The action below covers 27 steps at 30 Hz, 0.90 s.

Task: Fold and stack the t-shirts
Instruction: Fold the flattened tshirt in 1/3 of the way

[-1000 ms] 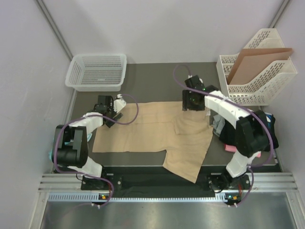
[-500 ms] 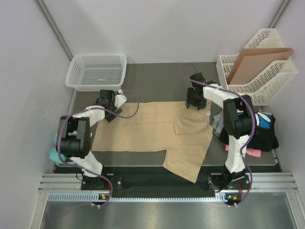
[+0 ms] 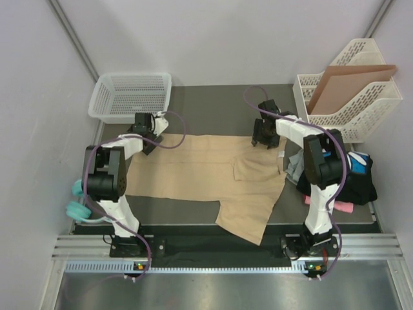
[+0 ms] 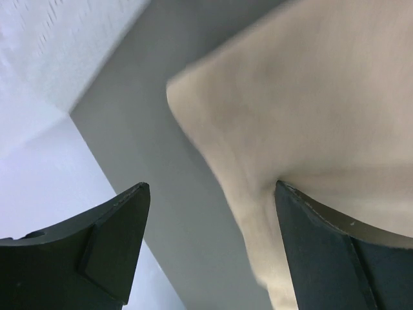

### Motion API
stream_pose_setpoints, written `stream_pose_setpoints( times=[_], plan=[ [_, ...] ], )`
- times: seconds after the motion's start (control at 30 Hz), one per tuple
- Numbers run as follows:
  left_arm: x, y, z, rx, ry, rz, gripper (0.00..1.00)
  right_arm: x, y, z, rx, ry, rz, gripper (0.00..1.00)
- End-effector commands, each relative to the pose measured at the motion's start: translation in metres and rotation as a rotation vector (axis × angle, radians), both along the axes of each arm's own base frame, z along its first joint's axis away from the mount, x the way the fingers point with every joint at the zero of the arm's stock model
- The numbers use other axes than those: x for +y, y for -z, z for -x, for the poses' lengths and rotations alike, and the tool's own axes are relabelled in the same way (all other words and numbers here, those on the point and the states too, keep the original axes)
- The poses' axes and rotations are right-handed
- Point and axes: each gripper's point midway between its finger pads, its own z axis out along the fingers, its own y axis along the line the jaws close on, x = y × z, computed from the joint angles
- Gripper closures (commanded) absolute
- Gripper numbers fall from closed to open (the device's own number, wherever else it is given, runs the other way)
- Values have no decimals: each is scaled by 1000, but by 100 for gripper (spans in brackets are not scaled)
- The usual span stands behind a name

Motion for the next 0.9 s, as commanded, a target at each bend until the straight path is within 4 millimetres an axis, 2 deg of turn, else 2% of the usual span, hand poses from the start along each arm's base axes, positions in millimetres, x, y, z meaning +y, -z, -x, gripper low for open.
stream_pose_setpoints(
  times=[0.0, 0.03, 0.1, 0.13, 0.17, 0.2, 0.23, 0.27, 0.3, 0.33, 0.37, 0.4, 0.43, 0.47, 0.5, 0.53, 0.57, 0.6, 0.63, 0.67, 0.7, 0.73, 0.77, 0.8, 0.83, 0.87],
  plan=[
    [24, -5, 37, 29, -45, -17, 16, -7, 0, -2, 13, 10, 42, 37],
    [26, -21, 40, -4, -44, -21, 16, -9, -4, -3, 14, 13, 58, 37],
    [26, -28, 52, -8, -41, -21, 16, -10, -30, -21, -52, 18, 77, 35],
    [26, -48, 55, -55, -40, -20, 15, -9, -46, -28, -84, 22, 86, 34],
    [25, -54, 61, -52, -33, -13, 14, -11, -57, -30, -111, 26, 102, 34],
    [24, -64, 65, -68, -32, -3, 12, -16, -79, -33, -161, 41, 131, 31],
    [21, -85, 68, -122, -39, 18, 11, -13, -94, -30, -181, 34, 146, 29],
    [15, -92, 76, -98, -20, 51, 9, -12, -106, -27, -202, 30, 163, 29],
    [11, -102, 81, -106, -17, 76, 8, -17, -131, -23, -257, 43, 189, 27],
    [5, -115, 89, -120, -10, 115, 7, -8, -138, -11, -265, 14, 207, 27],
    [-5, -121, 94, -115, 28, 161, 7, -6, -147, -3, -283, -1, 225, 27],
    [-13, -114, 112, -47, 47, 195, 6, -8, -168, 8, -331, 4, 237, 27],
    [-19, -118, 124, -40, 80, 221, 6, 2, -159, 30, -303, -45, 254, 27],
    [-28, -104, 140, 19, 126, 251, 6, 7, -159, 44, -303, -61, 243, 27],
    [-33, -92, 157, 77, 149, 267, 6, 11, -171, 61, -334, -78, 212, 27],
    [-35, -88, 167, 86, 182, 243, 6, 20, -149, 90, -281, -138, 223, 27],
    [-34, -62, 186, 153, 186, 225, 6, 24, -143, 107, -269, -145, 203, 27],
    [-30, -53, 195, 175, 188, 202, 6, 27, -147, 125, -287, -160, 164, 27],
    [-27, -47, 203, 187, 200, 181, 6, 30, -122, 156, -226, -215, 179, 27],
    [-26, -28, 219, 241, 202, 178, 6, 32, -114, 172, -206, -200, 158, 27],
    [-26, -21, 226, 260, 205, 176, 6, 26, -113, 191, -193, -199, 146, 27],
    [-18, -18, 230, 262, 180, 140, 6, 25, -95, 215, -146, -236, 160, 27],
    [-15, -8, 237, 287, 168, 128, 6, 25, -89, 229, -125, -202, 133, 27],
    [-13, -4, 239, 290, 156, 119, 6, 29, -88, 249, -109, -235, 103, 27],
    [-9, 0, 239, 294, 136, 109, 6, 25, -77, 264, -72, -240, 101, 27],
    [-9, 6, 238, 286, 127, 106, 6, 30, -73, 277, -38, -223, 59, 27]
  ],
)
